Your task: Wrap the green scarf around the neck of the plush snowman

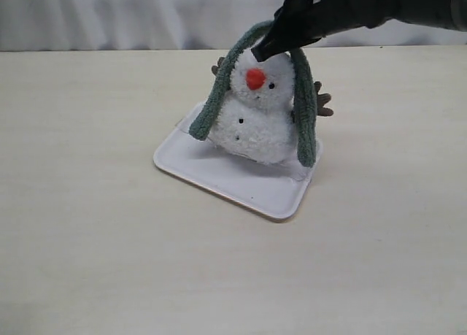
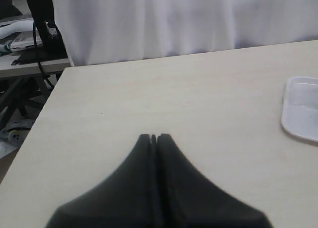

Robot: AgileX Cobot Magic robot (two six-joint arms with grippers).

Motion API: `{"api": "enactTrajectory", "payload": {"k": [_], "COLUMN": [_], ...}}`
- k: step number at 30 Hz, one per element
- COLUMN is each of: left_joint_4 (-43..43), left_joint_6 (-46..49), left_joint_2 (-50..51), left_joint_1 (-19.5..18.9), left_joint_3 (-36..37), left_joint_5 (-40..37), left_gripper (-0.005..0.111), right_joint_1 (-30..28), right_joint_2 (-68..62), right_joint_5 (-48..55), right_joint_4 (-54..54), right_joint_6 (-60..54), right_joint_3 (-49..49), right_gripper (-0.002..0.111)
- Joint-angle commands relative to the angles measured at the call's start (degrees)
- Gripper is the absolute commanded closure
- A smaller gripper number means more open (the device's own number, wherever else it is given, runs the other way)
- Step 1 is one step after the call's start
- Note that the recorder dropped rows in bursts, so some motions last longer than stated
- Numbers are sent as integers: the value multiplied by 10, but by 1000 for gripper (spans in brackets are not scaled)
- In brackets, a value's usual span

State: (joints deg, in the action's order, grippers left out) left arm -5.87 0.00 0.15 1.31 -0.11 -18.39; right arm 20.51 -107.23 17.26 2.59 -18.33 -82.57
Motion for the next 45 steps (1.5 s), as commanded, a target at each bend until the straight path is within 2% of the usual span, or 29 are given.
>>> {"api": "enactTrajectory", "payload": {"k": [1,21,23,31,34,45], "left_joint_4": [-1,-1,-1,-1,-1,-1], "left_joint_6": [0,0,0,0,0,0], "left_joint_2": [-1,-1,-1,-1,-1,-1], "left_joint_1": [-2,-2,-2,-2,-2,-2], "left_joint_3": [1,1,1,1,1,1], "left_joint_5": [7,7,7,7,7,7], "left_gripper": [107,107,107,107,107,107], "right_joint_1": [-26,-30,-30,-30,-30,-30], "right_joint_2": [-16,-36,-25,17,20,45], "right_joint_5": [4,68,75,153,201,355], "right_joint_4": [7,-48,-49,-84,-84,-83], "right_joint_6": [28,13,13,19,32,66], "right_joint_3": [1,0,-1,-8,-26,-114], "right_gripper": [104,103,98,61,58,58]}}
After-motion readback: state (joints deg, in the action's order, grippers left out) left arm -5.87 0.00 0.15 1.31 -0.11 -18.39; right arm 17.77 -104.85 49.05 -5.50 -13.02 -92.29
